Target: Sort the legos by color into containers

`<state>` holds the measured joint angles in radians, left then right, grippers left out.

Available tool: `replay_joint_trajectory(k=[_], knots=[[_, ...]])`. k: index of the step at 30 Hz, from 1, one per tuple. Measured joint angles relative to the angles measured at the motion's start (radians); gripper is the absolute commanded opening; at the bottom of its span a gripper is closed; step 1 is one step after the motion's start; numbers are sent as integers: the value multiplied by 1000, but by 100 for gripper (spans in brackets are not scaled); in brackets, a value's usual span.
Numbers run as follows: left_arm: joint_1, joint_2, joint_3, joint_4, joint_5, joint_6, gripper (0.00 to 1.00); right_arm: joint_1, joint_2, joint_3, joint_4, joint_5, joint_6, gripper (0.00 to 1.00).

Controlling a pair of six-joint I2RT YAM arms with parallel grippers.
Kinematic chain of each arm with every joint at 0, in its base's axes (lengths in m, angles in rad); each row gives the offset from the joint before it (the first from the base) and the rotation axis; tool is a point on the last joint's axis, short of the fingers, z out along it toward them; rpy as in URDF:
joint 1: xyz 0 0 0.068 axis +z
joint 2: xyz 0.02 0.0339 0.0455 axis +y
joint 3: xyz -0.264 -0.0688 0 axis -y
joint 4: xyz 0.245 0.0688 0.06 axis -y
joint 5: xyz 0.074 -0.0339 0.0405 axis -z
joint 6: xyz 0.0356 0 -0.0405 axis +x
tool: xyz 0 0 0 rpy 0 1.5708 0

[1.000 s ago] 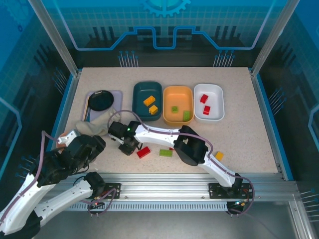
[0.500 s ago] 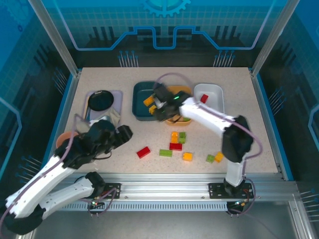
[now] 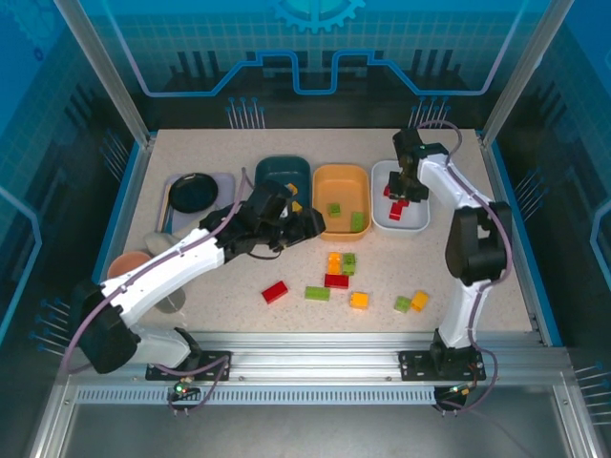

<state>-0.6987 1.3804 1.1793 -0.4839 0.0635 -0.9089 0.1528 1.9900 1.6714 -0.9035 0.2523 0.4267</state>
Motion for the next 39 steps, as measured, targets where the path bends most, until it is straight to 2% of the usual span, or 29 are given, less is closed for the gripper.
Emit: replay_joint_trajectory(k=[8,11,13,15,22,25,28,34,39], knots=[[3,127,98,27,52,45,81,-44,259,306,-101,37,0,34],[3,159,116,25,65,56,81,-54,314,362,-126,36,-3,45],[3,172,122,23,68,68,81,-55,337,380,-141,36,-9,56],[3,180,126,21,74,75,81,-55,343,384,-148,36,-10,61],[-2,232,177,5,96,108,80,-40,296,398,-163,35,-8,66],[-17,269,225,-21,102,129,78,-23,190,365,-154,32,-7,65],[-51,330,298,-50,109,151,77,-3,6,272,-138,26,7,64],[-163,493,463,-110,111,207,73,19,-460,-63,-133,-8,94,64],[-275,645,607,-150,110,265,72,17,-808,-308,-230,-42,206,65]])
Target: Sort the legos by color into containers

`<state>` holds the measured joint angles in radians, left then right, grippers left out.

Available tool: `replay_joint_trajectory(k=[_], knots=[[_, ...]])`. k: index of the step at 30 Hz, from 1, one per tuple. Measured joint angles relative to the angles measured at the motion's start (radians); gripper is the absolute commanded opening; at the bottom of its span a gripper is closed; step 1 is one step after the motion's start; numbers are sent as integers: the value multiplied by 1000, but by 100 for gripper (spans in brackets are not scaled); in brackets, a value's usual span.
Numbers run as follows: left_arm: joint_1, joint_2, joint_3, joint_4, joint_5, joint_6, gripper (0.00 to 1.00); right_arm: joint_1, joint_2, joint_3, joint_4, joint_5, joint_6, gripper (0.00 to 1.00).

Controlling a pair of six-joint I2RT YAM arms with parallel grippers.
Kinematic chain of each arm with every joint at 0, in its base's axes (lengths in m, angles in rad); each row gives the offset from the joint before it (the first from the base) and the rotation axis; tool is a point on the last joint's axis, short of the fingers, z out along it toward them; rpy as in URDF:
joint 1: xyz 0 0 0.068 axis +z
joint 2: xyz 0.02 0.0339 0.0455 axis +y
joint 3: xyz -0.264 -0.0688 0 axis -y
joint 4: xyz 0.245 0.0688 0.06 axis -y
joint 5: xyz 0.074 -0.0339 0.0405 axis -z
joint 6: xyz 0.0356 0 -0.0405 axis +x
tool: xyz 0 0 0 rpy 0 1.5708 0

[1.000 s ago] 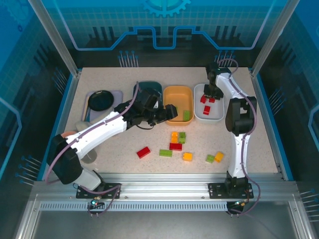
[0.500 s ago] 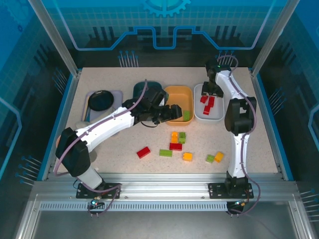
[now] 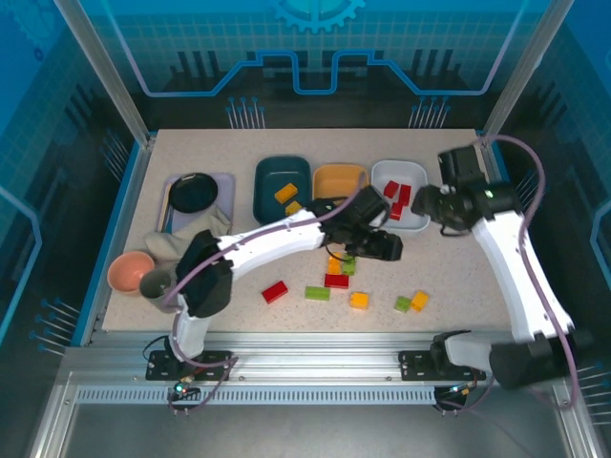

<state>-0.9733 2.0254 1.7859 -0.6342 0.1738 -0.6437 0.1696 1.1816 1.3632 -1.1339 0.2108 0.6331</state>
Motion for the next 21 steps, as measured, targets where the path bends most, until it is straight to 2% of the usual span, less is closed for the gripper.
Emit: replay_joint_trajectory(k=[3,9,13,21], knots=[[-59,93,93,-31,0,27,72,0,-174,-69,-75,-29,65,68],[-143,269,284,-95,-28,87,75,-1,-413,-90,-179,-55,155,82],[-171,356,381,-129,-58,106,75,-1,-479,-48,-190,-63,174,84],[-190,467,487,-175,-97,124,70,-1,-489,13,-174,-74,175,84]])
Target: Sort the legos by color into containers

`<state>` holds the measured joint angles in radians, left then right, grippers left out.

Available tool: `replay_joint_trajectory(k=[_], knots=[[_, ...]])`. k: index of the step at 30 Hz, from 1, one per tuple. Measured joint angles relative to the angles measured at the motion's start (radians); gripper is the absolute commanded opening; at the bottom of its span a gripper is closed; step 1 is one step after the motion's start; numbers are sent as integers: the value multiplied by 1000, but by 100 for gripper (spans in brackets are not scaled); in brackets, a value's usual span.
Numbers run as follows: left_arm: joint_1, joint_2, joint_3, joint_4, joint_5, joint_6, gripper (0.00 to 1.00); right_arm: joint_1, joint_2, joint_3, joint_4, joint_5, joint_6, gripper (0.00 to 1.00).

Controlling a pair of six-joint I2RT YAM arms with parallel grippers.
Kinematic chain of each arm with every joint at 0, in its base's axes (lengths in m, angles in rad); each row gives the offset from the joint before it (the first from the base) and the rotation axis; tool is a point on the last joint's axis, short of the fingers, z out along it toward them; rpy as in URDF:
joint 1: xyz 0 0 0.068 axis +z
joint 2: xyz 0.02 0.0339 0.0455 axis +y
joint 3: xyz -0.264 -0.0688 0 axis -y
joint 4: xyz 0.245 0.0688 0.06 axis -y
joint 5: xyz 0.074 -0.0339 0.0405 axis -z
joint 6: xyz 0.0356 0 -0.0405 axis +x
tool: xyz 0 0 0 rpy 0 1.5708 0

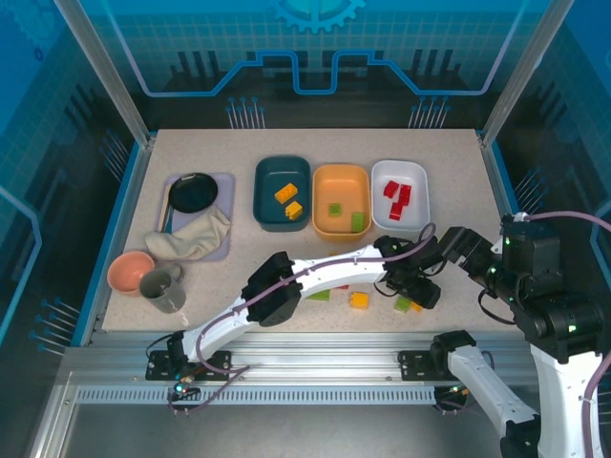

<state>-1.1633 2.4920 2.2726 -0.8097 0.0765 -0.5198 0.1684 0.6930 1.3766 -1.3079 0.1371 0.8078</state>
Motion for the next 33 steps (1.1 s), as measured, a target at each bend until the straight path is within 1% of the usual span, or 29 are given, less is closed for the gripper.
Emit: replay_joint_trajectory(k=[3,11,13,26,33], knots=[[-1,29,28,-6,-12,3,68,0,0,-1,0,-13,0,84],[-18,80,63,-12,-21,3,68,0,0,-4,-1,-18,-7,84],[-21,82,63,-19,-21,3,65,0,1,-8,-1,-18,-8,84],[-21,83,77,-24,-32,4,36,0,2,-36,0,-26,-15,81],[10,77,83,-40,-95,6,34,0,18,-47,10,-55,-37,80]])
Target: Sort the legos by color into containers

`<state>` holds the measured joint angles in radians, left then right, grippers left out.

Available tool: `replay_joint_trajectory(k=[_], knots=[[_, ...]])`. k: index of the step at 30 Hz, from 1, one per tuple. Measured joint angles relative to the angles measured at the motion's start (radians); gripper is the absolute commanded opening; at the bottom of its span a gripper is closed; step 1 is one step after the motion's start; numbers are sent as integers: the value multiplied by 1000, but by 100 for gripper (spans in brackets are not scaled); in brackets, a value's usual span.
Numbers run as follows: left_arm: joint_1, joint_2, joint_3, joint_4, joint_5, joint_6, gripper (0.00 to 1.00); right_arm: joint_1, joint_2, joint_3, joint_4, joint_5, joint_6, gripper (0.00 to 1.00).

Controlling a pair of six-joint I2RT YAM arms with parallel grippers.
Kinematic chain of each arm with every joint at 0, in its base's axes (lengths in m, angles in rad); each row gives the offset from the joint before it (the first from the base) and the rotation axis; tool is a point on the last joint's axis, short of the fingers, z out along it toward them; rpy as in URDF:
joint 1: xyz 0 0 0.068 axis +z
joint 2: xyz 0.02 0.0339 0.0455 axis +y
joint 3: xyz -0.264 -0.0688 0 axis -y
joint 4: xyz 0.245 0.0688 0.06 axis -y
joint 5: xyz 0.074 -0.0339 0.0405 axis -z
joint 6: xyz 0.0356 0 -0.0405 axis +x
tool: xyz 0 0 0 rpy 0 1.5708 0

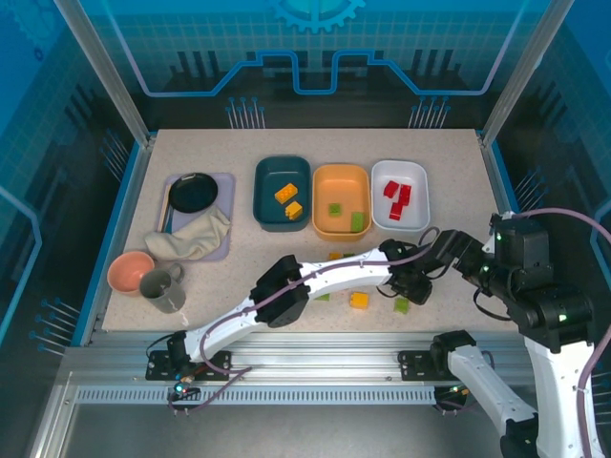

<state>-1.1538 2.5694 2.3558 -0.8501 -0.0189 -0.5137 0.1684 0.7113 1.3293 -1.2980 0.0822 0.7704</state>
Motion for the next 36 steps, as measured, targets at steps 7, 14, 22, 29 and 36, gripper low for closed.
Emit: replay_joint_trajectory(k=[7,14,22,29,36], knots=[[152,-213,-209,17,-50,-20,34,0,71,0,76,-61,-60,78],[420,-518,-405,42,-85,-37,35,47,201,-25,203,-159,-108,78],[645,-559,-490,-18,-128,-29,35,264,512,-29,317,-208,-132,78],[733,-458,-493,-72,-171,-29,34,316,717,-21,440,-301,-140,79],[762,-333,-469,-126,-214,-26,38,316,820,45,481,-333,-140,79]])
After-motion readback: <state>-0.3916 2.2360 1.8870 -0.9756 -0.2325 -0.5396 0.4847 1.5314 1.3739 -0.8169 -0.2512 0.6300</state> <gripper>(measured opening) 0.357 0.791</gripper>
